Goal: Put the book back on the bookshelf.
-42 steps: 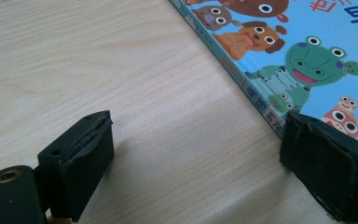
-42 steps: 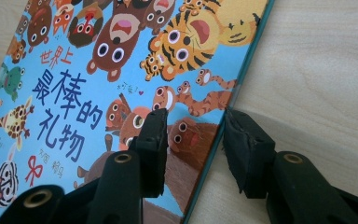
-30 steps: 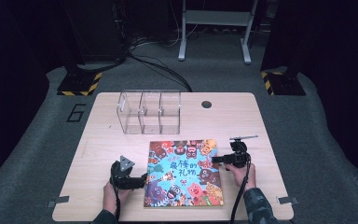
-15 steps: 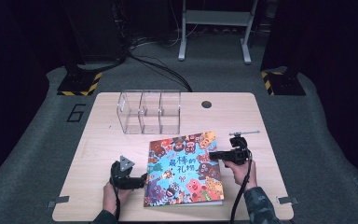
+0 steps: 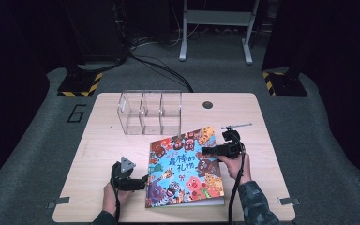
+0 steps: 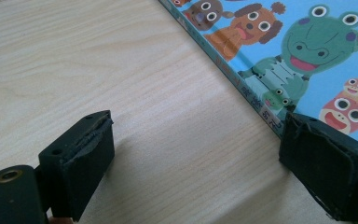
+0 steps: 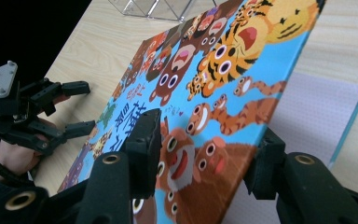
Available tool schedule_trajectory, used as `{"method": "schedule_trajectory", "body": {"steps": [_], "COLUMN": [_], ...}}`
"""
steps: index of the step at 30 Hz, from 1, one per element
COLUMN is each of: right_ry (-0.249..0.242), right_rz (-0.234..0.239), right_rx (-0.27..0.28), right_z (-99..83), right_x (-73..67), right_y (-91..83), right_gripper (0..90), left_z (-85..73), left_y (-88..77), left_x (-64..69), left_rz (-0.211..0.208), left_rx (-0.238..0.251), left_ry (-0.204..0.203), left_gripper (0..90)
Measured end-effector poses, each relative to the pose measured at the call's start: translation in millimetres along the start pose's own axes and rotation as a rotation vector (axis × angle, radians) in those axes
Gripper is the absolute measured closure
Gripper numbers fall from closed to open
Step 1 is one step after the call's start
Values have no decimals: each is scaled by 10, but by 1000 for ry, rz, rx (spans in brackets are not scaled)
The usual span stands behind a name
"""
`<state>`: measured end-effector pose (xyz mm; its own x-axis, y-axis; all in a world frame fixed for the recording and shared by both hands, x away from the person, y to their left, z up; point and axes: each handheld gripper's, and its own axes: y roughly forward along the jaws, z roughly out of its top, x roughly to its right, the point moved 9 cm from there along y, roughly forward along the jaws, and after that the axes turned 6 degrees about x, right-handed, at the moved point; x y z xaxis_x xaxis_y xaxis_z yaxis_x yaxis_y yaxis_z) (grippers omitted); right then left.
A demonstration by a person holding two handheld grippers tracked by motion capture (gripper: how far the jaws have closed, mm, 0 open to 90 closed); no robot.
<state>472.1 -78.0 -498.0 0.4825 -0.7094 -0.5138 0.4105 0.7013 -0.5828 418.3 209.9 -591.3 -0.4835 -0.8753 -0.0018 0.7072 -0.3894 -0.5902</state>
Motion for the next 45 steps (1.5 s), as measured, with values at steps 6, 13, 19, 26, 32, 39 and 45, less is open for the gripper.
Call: {"method": "schedule_trajectory", "body": {"steps": [6,13,19,26,32,39,45], "right_ry": [-33,-42,-37,-38,-46,-48,-59], "right_rz": [1,4,3,-6,-16,-23,-30], "right_rx": [-36,-31,-32,-29,-31,-47,-62], "right_z": [2,14,6,-1,-4,-13,-1], "right_x": [-90,-126,-117,-107,-104,-105,-85], "right_y": [169,196,199,200,197,201,217], "right_gripper": [515,522,519,511,501,475,453], "left_z": [-6,-9,0,107,116,112,106], "left_y": [-13,-14,-4,44,94,97,92], "left_x": [5,-1,-22,16,70,72,75], "left_rz": [-17,-31,-45,-112,-150,-152,-154], "left_rx": [-9,-15,-31,-8,21,31,29], "left_ry": [3,26,36,-78,-90,-83,-76], "left_gripper": [100,101,89,2,0,0,2]}}
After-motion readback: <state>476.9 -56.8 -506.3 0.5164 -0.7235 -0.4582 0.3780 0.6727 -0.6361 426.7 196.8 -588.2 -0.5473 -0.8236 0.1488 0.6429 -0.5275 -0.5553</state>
